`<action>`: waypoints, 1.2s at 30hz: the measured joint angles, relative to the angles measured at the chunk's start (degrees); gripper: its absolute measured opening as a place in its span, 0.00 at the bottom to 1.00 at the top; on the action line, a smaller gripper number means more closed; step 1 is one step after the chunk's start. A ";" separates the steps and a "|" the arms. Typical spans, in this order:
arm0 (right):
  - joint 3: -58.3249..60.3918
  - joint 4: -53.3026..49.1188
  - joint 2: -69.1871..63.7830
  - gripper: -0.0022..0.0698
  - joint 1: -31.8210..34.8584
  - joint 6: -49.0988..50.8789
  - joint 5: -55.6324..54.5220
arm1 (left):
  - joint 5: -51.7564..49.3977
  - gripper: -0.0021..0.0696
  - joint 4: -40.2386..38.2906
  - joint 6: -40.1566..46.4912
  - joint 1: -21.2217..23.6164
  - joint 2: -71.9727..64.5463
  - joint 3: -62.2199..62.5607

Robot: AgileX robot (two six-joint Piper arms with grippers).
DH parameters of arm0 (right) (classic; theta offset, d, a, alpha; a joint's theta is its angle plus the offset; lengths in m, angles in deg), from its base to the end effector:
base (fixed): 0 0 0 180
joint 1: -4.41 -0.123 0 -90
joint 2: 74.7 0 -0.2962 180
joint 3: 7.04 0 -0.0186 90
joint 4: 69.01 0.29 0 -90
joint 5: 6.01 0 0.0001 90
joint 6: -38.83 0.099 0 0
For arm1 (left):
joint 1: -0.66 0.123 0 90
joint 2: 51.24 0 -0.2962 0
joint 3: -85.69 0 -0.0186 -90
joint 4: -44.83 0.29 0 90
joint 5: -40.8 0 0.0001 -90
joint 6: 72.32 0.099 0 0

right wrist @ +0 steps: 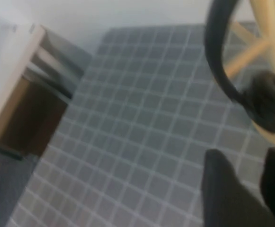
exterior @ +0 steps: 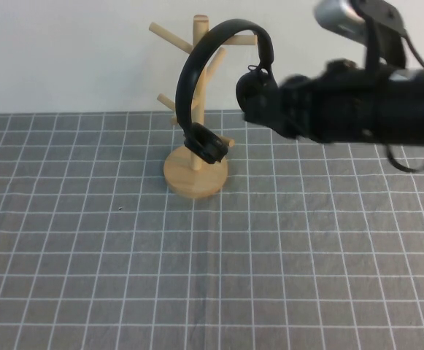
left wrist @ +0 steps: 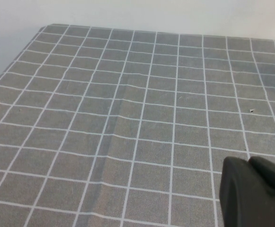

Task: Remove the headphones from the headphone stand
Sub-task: Pick up the headphones from the headphone stand

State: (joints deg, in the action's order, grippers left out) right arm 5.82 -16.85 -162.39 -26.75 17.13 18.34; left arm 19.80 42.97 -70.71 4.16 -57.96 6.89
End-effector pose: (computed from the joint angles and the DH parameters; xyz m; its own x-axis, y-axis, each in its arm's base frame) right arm 0.2919 0.2142 0.3430 -0.6779 0.1062 -0.7274 -0.4782 0.6878 0.5461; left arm 0.0883 0.0042 0.1706 -0.2835 -0.0196 -0.9588 -0.0505 0.9987 -0.0054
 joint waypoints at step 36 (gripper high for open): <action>-23.88 32.88 -28.60 0.55 -1.30 -14.43 -9.40 | 0.00 0.02 0.00 0.00 0.00 0.00 0.00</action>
State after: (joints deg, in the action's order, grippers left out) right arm -18.07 16.03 -190.99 -28.05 2.71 8.94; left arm 19.80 42.97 -70.71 4.16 -57.96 6.89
